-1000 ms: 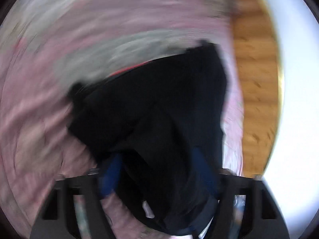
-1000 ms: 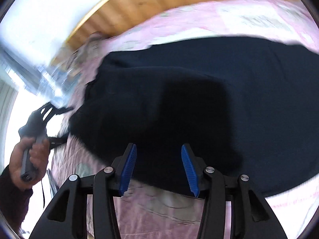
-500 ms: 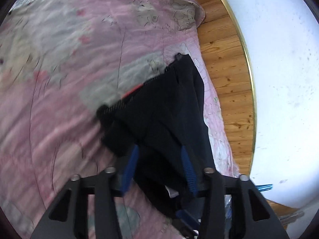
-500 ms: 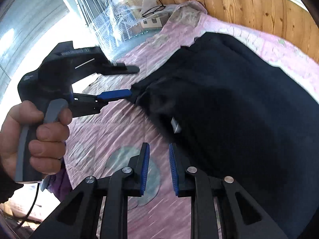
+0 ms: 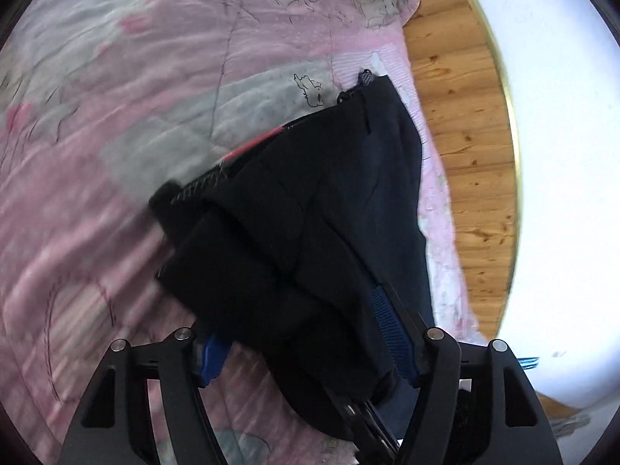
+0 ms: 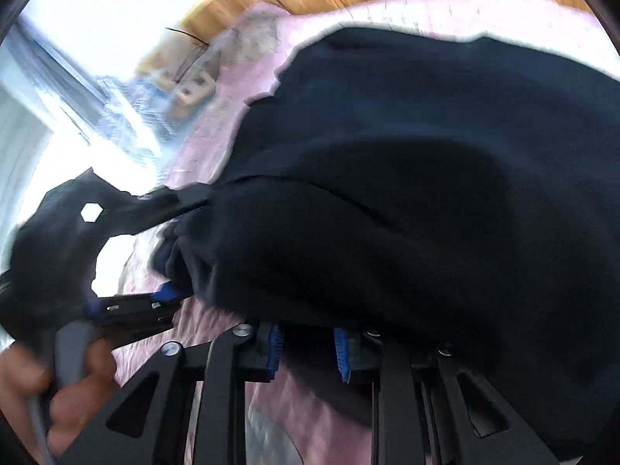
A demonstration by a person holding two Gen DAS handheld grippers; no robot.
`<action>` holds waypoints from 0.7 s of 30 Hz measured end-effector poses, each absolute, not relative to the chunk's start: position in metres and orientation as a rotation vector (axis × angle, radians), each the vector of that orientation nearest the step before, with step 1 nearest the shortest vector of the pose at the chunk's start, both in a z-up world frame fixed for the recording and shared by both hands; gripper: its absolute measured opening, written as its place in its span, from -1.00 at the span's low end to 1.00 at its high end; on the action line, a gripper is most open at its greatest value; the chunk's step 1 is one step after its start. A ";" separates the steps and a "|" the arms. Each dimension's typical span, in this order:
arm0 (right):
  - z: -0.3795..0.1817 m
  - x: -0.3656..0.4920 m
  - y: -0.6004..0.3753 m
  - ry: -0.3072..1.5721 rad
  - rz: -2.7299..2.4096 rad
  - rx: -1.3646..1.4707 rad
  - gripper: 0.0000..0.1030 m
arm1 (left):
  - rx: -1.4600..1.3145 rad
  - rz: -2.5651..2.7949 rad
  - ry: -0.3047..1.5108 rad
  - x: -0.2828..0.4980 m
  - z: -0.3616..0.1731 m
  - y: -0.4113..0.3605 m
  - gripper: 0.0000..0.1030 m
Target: Fold clothes
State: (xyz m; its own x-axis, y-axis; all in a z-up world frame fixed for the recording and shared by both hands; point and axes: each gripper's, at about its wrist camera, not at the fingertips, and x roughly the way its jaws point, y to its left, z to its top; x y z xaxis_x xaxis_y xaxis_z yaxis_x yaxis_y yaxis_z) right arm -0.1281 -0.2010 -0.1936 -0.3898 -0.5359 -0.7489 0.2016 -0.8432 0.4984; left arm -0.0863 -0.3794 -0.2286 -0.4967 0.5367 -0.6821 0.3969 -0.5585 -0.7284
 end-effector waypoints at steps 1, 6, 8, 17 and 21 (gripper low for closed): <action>-0.191 -0.130 -0.208 -0.451 -2.258 1.377 -0.62 | -1.515 2.233 -1.415 -0.091 -0.230 -0.381 0.33; -0.180 -0.104 -0.204 -0.400 -2.161 1.383 -0.58 | -1.505 2.298 -1.420 -0.085 -0.236 -0.400 0.28; -0.178 -0.087 -0.182 -0.412 -2.111 1.429 -0.58 | -1.519 2.342 -1.365 -0.080 -0.234 -0.406 0.28; -0.106 -0.043 0.062 -0.507 -2.526 1.355 -0.42 | -1.348 2.603 -1.110 -0.058 -0.157 -0.430 0.28; -0.132 -0.054 0.211 -0.604 -2.920 1.525 -0.37 | -1.392 2.505 -0.941 -0.084 -0.166 -0.399 0.28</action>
State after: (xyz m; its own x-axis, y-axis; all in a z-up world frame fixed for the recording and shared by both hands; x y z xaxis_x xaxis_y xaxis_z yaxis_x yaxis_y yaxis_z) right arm -0.0539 0.2108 -0.1320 -0.5683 0.0169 -0.8226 -0.3421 -0.9141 0.2176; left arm -0.0838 -0.3994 -0.1662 -0.5678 0.3905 -0.7247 0.1833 -0.7983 -0.5737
